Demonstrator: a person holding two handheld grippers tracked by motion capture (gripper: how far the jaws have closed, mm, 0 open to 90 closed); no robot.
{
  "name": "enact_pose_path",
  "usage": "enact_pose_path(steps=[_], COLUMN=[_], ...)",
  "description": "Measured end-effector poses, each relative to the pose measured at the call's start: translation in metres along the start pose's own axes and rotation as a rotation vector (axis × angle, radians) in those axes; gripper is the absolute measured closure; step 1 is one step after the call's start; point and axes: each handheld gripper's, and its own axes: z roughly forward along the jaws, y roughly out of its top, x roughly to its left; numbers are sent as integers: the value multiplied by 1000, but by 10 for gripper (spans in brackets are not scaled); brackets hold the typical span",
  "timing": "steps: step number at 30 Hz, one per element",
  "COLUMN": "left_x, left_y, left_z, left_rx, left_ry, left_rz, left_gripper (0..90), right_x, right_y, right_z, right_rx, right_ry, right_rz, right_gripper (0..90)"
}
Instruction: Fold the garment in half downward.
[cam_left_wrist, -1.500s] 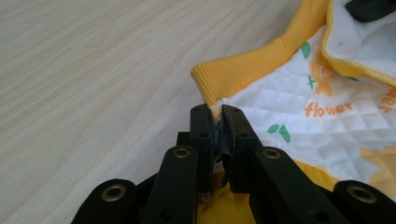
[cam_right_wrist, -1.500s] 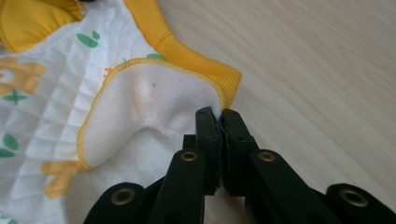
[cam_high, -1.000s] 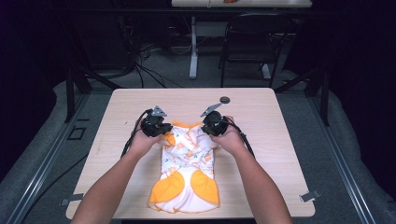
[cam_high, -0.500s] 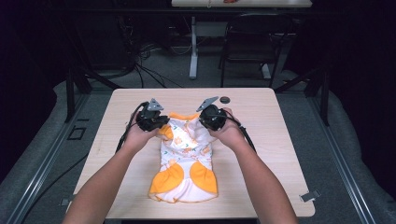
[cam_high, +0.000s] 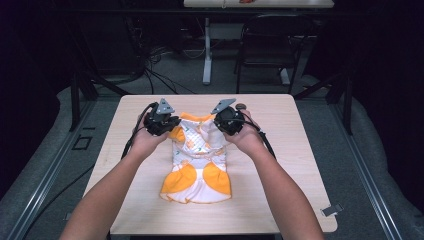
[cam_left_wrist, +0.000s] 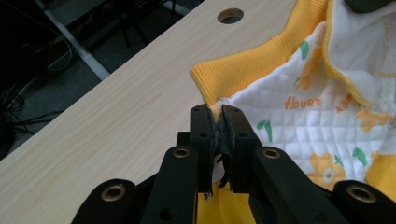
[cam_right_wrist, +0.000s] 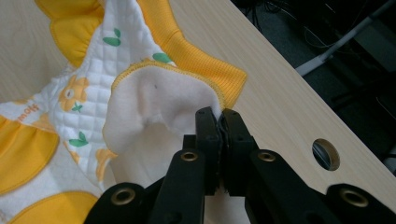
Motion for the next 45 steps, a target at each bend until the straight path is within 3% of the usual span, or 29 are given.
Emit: enact_pose_path(steps=[21,45], left_x=[-27,-57], left_y=[-26,-58], left_z=[-24,-37], left_rx=[-22,-14], left_ry=[-74,-156], left_rz=[39,82], left_gripper=[838,837], right_x=[34,66], right_y=[-21,-54], right_z=[-24,-32], right_rx=[3,5], right_ry=[53,117], right_rz=[-128,-163], right_gripper=[869,867])
